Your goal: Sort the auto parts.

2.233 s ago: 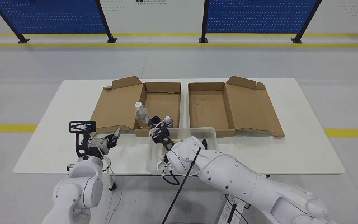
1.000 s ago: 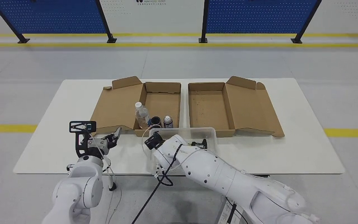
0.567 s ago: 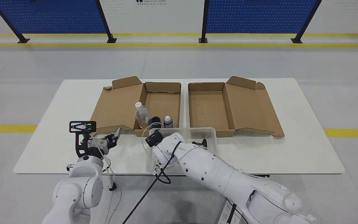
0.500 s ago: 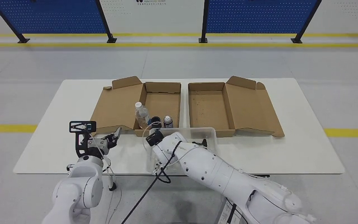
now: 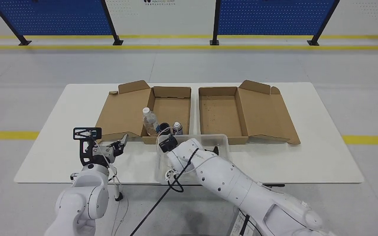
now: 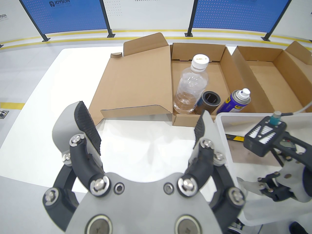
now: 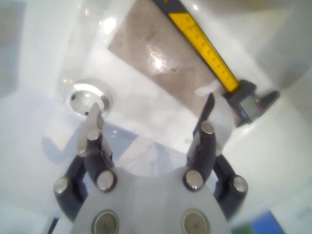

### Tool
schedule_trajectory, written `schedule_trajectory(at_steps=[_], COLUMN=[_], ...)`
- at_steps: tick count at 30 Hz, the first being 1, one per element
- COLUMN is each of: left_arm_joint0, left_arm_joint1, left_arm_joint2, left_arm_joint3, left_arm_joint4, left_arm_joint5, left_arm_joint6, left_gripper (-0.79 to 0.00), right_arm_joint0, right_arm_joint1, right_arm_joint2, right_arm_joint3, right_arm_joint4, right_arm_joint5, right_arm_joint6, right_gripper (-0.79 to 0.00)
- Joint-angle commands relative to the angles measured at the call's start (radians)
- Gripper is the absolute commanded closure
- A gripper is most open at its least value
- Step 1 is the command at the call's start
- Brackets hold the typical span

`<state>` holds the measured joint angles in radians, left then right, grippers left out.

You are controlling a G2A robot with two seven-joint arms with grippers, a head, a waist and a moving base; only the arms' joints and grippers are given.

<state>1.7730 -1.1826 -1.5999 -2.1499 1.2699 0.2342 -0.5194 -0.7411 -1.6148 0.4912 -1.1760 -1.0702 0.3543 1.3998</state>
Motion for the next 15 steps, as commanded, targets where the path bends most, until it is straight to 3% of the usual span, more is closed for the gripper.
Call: schedule_trajectory(at_steps=[1, 15], left_arm_joint0=[0.0, 0.0], left_arm_joint1=[0.0, 0.0], left_arm_joint2=[0.0, 0.0], left_arm_joint3=[0.0, 0.0], left_arm_joint4=[0.0, 0.0], left_arm_joint5=[0.0, 0.0], left_arm_joint6=[0.0, 0.0], left_gripper=[-0.785, -0.785], right_arm_joint0=[-0.004, -0.002], right_arm_joint1=[0.0, -0.022], right_arm_joint2=[0.002, 0.021], right_arm_joint3=[-0.005, 0.059], right_arm_joint4=[-0.009, -0.028], right_arm_joint5=[-0.01, -0.03], right_arm_joint6=[0.004, 0.023], right_gripper=[-0.785, -0.785])
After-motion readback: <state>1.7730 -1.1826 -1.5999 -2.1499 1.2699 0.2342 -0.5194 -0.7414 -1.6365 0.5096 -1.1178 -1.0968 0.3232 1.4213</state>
